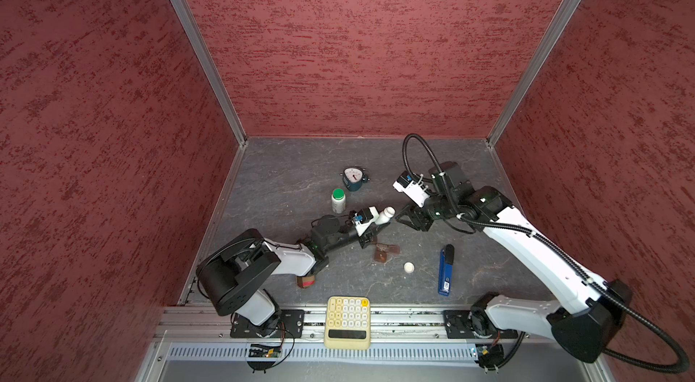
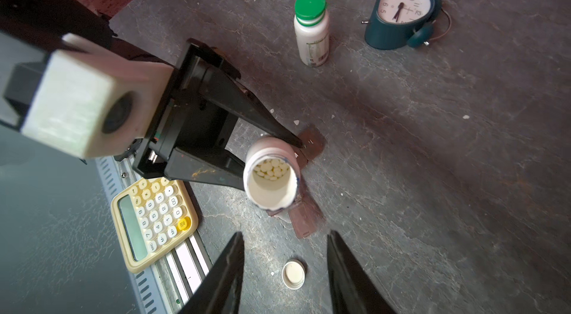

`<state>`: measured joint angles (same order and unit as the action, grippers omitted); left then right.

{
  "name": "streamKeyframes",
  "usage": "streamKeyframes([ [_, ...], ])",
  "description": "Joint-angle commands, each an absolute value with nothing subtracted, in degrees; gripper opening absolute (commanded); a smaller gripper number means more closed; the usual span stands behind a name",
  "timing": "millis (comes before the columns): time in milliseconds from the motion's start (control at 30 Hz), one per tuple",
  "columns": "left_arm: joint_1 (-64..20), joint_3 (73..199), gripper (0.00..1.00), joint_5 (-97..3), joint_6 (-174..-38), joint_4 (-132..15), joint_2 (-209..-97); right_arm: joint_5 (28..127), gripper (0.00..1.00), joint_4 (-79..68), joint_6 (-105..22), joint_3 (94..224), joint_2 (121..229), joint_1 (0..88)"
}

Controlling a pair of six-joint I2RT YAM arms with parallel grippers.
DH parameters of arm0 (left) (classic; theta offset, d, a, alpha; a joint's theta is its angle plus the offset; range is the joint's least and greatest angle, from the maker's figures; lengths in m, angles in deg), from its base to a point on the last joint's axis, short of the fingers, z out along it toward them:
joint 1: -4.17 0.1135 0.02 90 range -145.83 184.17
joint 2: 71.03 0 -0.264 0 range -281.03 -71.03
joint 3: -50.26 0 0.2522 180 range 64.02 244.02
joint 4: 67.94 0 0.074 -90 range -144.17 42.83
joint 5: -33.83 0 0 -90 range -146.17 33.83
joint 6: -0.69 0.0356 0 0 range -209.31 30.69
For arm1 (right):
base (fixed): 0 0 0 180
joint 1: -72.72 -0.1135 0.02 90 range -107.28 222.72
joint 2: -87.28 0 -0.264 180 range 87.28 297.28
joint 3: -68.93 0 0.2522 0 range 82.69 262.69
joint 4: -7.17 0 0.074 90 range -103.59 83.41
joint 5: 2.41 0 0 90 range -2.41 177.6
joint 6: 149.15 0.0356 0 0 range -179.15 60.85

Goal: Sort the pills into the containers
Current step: 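Drop the unscrewed cap on the table and pull the right gripper away, then carry the open white bottle with the left gripper over the red compartments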

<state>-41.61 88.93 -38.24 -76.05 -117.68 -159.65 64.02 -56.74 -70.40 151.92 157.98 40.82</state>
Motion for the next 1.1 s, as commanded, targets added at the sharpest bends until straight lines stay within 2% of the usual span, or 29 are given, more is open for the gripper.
streamKeyframes([
  [0, -41.0, 88.0, 0.00, -38.9, -77.0, -119.7, -159.8, 67.8, 0.45, -53.5, -66.2, 150.9, 155.1, 41.6],
  [233, -40.9, 86.7, 0.00, -39.9, -77.2, -115.8, -156.2, 75.3, 0.48, -45.9, -56.7, 148.4, 148.2, 42.7],
  [533, -44.4, 82.9, 0.00, -46.4, -76.8, -99.2, -143.7, 79.9, 0.47, -39.9, -34.8, 143.4, 145.4, 42.9],
  [700, -48.1, 82.1, 0.00, -53.2, -77.5, -83.4, -134.3, 78.7, 0.43, -39.8, -22.4, 139.9, 147.1, 42.8],
  [867, -51.4, 82.3, 0.00, -58.3, -81.2, -67.1, -126.0, 73.0, 0.36, -33.3, -14.3, 131.7, 148.2, 42.8],
  [1067, -54.3, 87.0, 0.00, -62.5, -89.4, -51.3, -125.6, 72.0, 0.31, -27.9, -7.3, 123.9, 147.3, 42.8],
])
